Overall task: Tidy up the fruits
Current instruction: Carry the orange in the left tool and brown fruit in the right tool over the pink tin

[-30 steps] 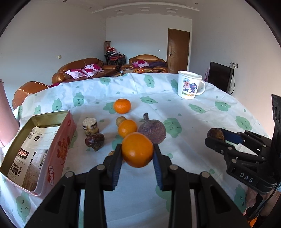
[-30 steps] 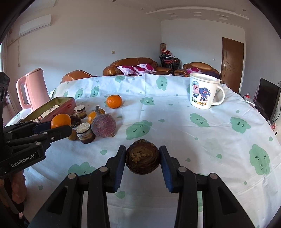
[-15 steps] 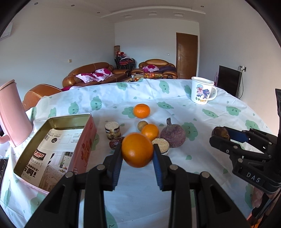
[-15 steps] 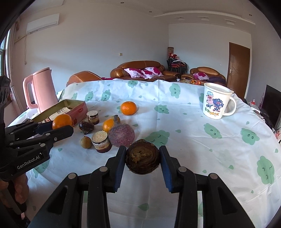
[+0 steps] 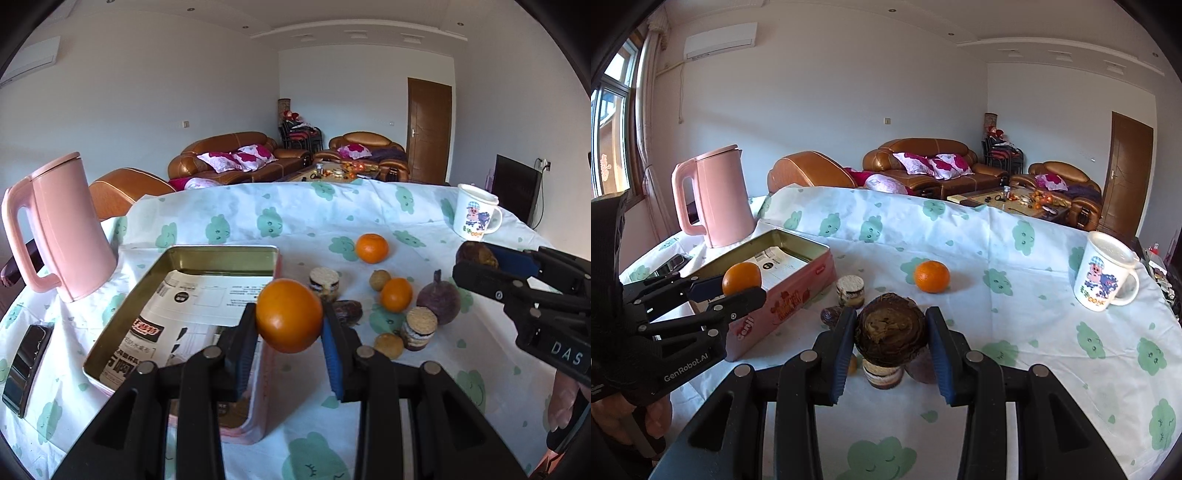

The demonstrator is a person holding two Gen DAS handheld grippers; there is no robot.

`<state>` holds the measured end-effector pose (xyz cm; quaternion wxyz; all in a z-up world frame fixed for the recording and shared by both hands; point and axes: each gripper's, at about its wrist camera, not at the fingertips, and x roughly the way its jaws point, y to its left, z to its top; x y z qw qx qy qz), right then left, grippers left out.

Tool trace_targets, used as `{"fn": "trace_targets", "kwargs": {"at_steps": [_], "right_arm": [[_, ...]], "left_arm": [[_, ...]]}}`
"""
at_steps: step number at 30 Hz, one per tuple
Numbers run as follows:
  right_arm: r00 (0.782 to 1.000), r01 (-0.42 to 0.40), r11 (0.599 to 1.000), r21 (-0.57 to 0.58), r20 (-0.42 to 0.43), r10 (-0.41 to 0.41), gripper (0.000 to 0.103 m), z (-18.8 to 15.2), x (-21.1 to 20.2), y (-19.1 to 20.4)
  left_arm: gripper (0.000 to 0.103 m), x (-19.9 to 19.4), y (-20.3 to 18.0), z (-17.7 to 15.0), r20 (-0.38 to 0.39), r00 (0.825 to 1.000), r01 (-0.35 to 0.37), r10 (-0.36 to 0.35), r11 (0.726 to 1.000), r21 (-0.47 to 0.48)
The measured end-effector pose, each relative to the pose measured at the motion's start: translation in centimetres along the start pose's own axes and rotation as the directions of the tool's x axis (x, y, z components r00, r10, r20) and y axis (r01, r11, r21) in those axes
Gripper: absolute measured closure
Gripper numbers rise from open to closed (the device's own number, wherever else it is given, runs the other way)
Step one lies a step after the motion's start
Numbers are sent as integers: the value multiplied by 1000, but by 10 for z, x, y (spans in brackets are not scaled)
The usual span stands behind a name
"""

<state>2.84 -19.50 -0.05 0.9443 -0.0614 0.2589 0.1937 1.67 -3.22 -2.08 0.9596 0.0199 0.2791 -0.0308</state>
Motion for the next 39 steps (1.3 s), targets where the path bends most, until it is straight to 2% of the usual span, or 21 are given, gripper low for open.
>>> {"fn": "trace_targets", "kwargs": {"at_steps": [7, 20, 33, 39], "right_arm": [[998, -54, 997, -60, -15, 54, 62, 20, 29, 32], [988, -145, 982, -122, -67, 138, 62, 34, 73, 84], [972, -200, 967, -157, -155, 176, 62, 22, 107, 119], [970, -203, 963, -177, -168, 173, 62, 22, 113, 128]], "left_arm": [[69, 2, 36, 0, -9, 998, -61, 60, 998, -36], [69, 16, 86, -5, -53, 989, -141, 136, 986, -87], [69, 29, 117, -15, -110, 979, -184, 170, 975, -126], [68, 35, 120, -16, -131, 980, -168, 150, 977, -134]]}}
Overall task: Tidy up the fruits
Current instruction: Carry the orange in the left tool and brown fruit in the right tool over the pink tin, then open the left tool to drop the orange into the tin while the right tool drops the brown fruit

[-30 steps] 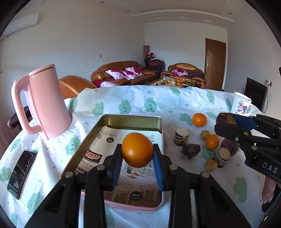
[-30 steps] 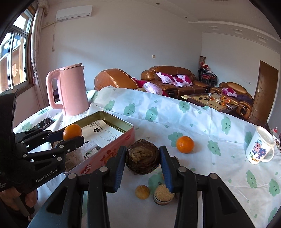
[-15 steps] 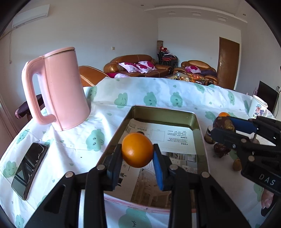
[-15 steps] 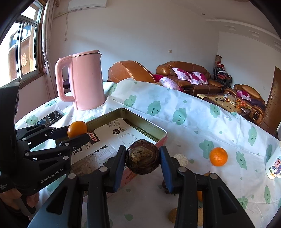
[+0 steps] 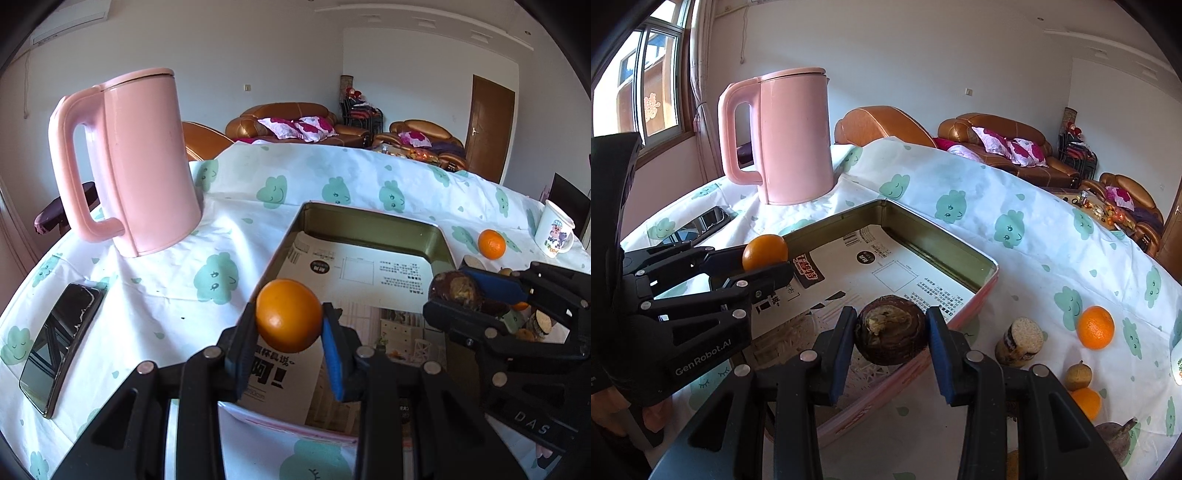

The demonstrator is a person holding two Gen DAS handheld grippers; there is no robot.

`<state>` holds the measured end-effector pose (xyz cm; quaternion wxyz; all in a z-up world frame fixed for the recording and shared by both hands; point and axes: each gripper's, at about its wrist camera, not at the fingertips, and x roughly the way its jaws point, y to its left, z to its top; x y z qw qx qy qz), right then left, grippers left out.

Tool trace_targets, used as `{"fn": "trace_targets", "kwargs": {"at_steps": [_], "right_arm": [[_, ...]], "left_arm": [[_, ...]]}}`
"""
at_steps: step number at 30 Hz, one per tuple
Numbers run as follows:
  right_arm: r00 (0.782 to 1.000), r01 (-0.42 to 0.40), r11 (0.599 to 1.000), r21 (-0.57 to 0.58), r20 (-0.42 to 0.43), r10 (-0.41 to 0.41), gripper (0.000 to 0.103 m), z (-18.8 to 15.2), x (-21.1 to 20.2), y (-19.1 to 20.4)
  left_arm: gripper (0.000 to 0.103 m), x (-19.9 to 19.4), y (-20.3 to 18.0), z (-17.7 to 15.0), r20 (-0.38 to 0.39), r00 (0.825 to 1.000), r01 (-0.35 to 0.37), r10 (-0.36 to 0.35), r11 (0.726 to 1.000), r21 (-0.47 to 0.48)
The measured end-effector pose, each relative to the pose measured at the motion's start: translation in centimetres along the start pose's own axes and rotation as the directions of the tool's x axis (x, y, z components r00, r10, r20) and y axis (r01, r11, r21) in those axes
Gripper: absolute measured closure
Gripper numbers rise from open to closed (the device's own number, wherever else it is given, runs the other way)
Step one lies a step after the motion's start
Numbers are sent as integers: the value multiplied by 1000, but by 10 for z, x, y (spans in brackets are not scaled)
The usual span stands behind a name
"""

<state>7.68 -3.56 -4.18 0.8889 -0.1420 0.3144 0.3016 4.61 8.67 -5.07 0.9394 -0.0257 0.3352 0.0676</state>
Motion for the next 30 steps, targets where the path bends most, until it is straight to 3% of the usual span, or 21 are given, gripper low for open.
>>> {"fn": "trace_targets", "kwargs": {"at_steps": [13, 16, 19, 27, 30], "right_arm": [[1000, -19, 999, -45, -16, 18, 61, -2, 5, 11], [1000, -13, 998, -54, -7, 12, 52, -3, 4, 14], [1000, -26, 998, -60, 1, 26, 46, -4, 1, 16], [1000, -20, 998, -52, 17, 20, 43, -7, -7, 17], [999, -16, 999, -37, 34, 17, 42, -9, -15, 12]], "left_arm": [[66, 1, 1, 1, 2, 1000, 7, -7, 1000, -1], [64, -2, 3, 1, 18, 1000, 14, -14, 1000, -6], [52, -5, 4, 0, 29, 999, 45, -45, 999, -16], [45, -12, 2, -1, 47, 998, 41, -40, 999, -19], [29, -19, 1, 0, 67, 998, 21, -19, 1000, -22]]}}
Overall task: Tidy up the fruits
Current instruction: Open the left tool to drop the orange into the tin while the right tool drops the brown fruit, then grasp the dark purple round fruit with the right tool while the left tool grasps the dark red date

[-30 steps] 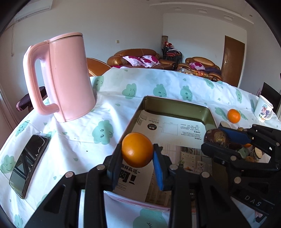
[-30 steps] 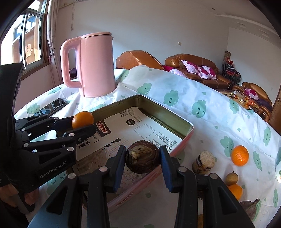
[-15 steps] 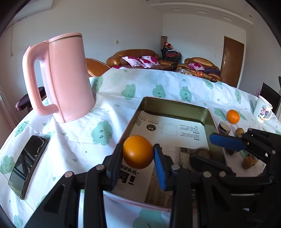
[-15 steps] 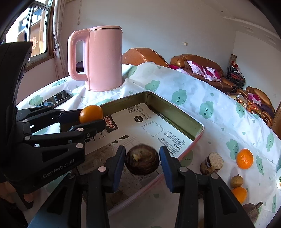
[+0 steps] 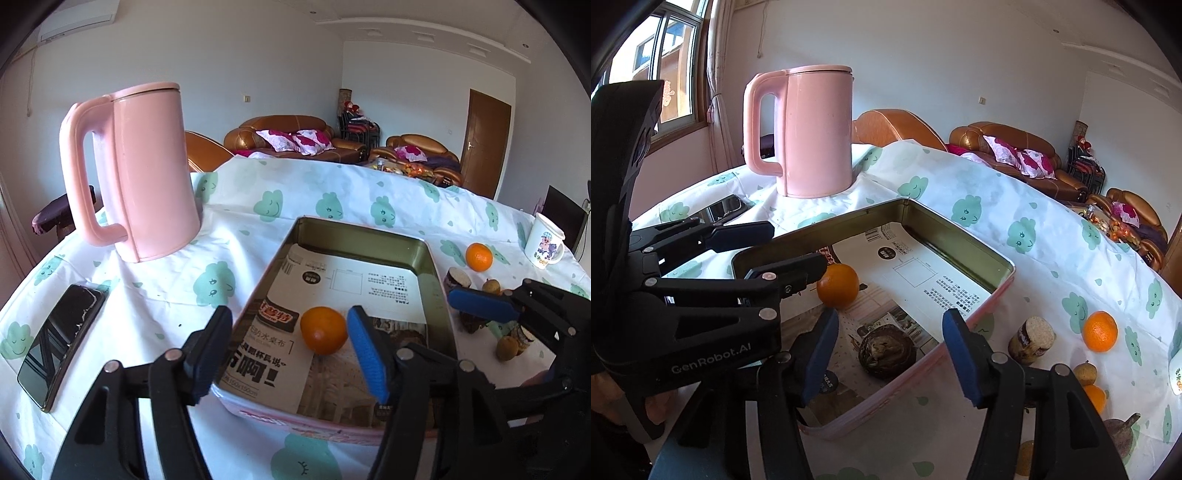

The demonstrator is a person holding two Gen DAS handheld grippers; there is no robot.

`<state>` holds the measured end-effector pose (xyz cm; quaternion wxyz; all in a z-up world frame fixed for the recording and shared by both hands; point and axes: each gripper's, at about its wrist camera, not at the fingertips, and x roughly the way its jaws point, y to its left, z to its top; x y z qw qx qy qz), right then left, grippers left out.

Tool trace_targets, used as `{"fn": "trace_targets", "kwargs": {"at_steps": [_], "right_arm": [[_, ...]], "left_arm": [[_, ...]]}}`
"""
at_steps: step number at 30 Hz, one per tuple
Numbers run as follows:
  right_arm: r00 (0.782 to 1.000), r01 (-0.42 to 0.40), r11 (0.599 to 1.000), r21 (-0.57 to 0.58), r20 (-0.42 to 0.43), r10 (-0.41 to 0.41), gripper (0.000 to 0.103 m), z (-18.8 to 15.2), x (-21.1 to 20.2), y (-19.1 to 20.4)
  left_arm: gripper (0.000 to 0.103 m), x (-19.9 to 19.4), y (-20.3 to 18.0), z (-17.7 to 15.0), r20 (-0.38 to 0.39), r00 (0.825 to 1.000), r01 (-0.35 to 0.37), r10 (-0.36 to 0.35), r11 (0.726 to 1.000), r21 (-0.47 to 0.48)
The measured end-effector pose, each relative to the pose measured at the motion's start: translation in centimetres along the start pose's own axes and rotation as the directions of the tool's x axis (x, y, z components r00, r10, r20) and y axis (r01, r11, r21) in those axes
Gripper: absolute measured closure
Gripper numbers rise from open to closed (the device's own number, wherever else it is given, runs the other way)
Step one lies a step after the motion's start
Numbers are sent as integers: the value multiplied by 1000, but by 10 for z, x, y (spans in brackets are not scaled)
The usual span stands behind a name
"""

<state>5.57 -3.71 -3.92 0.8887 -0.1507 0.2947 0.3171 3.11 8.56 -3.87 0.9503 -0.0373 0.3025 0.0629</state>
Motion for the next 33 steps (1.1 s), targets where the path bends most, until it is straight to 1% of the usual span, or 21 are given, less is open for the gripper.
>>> {"fn": "trace_targets", "kwargs": {"at_steps": [2, 4, 7, 9, 11, 13, 14, 16, 18, 19, 21, 22, 24, 26, 28, 30, 32, 33], "right_arm": [[1000, -2, 1000, 20, 13, 2, 42, -3, -9, -7], [1000, 11, 999, 37, 28, -12, 41, -6, -21, -16], [998, 39, 997, 68, 43, -42, 41, -17, -41, -35], [995, 83, 991, 102, 40, -87, 41, -27, -54, -54], [990, 135, 980, 149, 24, -140, 41, -41, -67, -79], [976, 217, 957, 193, -16, -218, 41, -55, -75, -106], [970, 244, 943, 225, -30, -243, 41, -62, -79, -120], [962, 272, 915, 298, -64, -266, 41, -74, -84, -146], [958, 286, 898, 333, -90, -272, 42, -82, -83, -162], [958, 288, 896, 339, -102, -270, 42, -85, -81, -166], [967, 253, 895, 367, -90, -237, 42, -86, -81, -172], [968, 249, 895, 370, -91, -232, 42, -85, -80, -172], [979, 205, 907, 367, -77, -191, 42, -82, -77, -169], [980, 196, 920, 339, -99, -172, 41, -82, -69, -161], [977, 200, 926, 319, -138, -164, 42, -84, -57, -158], [984, 169, 908, 383, -122, -132, 42, -86, -57, -169], [990, 128, 888, 442, -113, -87, 42, -90, -55, -179], [992, 106, 876, 470, -106, -63, 42, -93, -55, -183]], "left_arm": [[11, -7, 0, 2, 24, 1000, 8, -8, 1000, -7], [6, -16, -3, 4, 59, 998, 15, -14, 1000, -18], [6, -24, -16, 7, 78, 996, 50, -49, 999, -1], [6, -27, -31, 9, 76, 995, 70, -71, 997, 20], [6, -27, -50, 10, 54, 994, 95, -98, 994, 54], [6, -27, -71, 9, 43, 990, 132, -136, 988, 86], [6, -27, -82, 9, 42, 988, 145, -150, 984, 102], [6, -25, -105, 6, 31, 985, 165, -170, 978, 129], [7, -21, -126, 2, 11, 981, 190, -195, 968, 162], [8, -20, -137, -1, 4, 980, 194, -198, 964, 180], [11, -15, -153, -6, -19, 979, 203, -204, 956, 211], [12, -12, -158, -8, -33, 977, 213, -211, 952, 218], [15, -7, -164, -11, -62, 971, 240, -232, 947, 214], [22, -2, -169, -14, -83, 967, 252, -240, 943, 216], [24, 2, -171, -16, -95, 970, 241, -225, 944, 225], [25, 7, -170, -16, -106, 971, 231, -212, 948, 220], [30, 11, -167, -15, -123, 968, 241, -219, 948, 206], [31, 13, -166, -14, -128, 967, 243, -220, 949, 203]]}}
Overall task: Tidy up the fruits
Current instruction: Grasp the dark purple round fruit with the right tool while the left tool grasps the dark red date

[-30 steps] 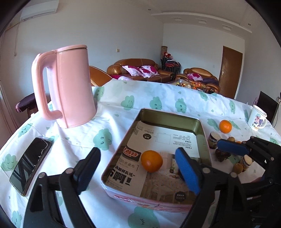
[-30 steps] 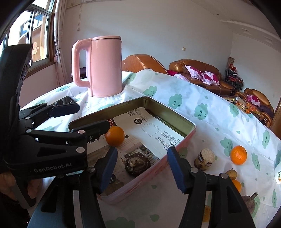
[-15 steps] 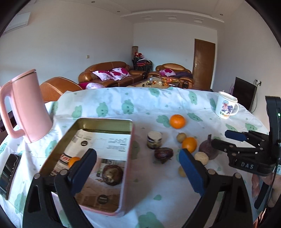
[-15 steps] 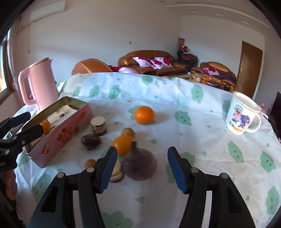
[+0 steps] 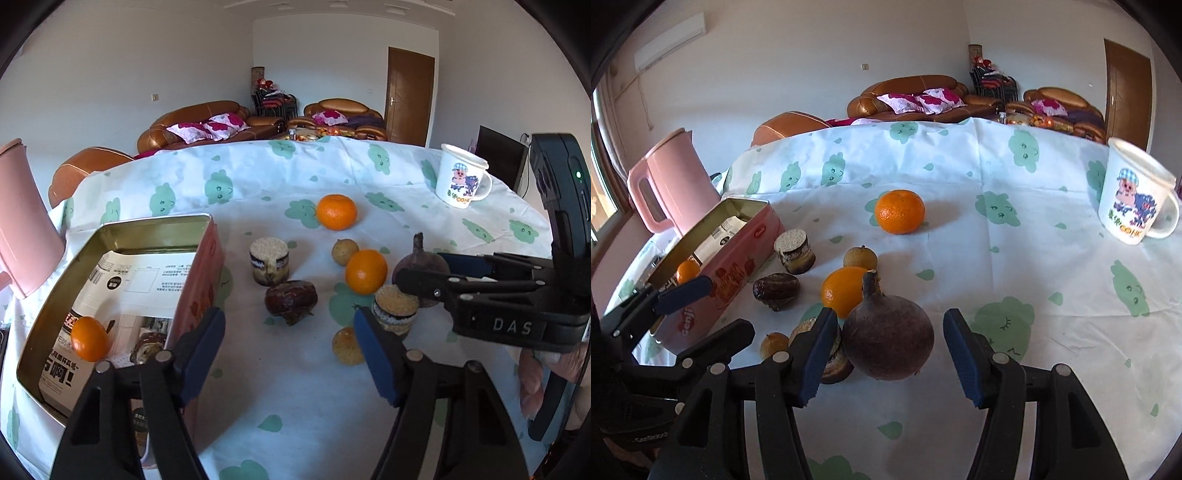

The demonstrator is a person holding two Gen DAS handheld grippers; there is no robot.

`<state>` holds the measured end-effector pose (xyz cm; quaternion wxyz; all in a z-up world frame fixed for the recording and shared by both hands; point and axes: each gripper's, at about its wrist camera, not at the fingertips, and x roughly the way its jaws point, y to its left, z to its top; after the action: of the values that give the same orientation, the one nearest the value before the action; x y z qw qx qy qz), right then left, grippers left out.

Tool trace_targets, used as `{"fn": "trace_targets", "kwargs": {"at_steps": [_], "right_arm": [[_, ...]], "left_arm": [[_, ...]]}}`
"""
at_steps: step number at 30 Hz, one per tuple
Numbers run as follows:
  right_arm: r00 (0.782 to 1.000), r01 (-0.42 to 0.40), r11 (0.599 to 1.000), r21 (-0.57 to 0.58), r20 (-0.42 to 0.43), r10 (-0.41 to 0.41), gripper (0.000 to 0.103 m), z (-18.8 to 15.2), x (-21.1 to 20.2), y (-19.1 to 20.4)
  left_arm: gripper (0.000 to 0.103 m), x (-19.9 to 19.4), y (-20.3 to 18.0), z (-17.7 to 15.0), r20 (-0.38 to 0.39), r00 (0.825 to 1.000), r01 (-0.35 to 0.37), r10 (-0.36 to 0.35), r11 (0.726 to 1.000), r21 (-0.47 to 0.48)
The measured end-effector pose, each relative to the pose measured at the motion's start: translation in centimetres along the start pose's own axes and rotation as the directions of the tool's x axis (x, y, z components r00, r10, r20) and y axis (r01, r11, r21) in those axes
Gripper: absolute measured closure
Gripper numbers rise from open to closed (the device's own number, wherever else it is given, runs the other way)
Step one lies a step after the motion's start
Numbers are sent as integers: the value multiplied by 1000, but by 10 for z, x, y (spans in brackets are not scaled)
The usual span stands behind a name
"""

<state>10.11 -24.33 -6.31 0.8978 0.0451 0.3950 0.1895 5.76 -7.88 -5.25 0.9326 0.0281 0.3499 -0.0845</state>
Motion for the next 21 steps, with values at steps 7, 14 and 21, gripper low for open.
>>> {"fn": "trace_targets", "kwargs": {"at_steps": [7, 14, 21], "right_arm": [[994, -109, 990, 88, -10, 110, 48, -4, 2, -12], [992, -117, 991, 68, 45, 114, 50, -7, -8, -11], [990, -33, 999, -15, 135, 35, 51, -8, -26, 6]], "left_arm": [[44, 19, -3, 8, -45, 999, -2, 3, 999, 40], [66, 37, 5, 12, -121, 992, 32, -34, 999, -19], [67, 17, 11, 11, -22, 997, 68, -69, 997, -46]]}}
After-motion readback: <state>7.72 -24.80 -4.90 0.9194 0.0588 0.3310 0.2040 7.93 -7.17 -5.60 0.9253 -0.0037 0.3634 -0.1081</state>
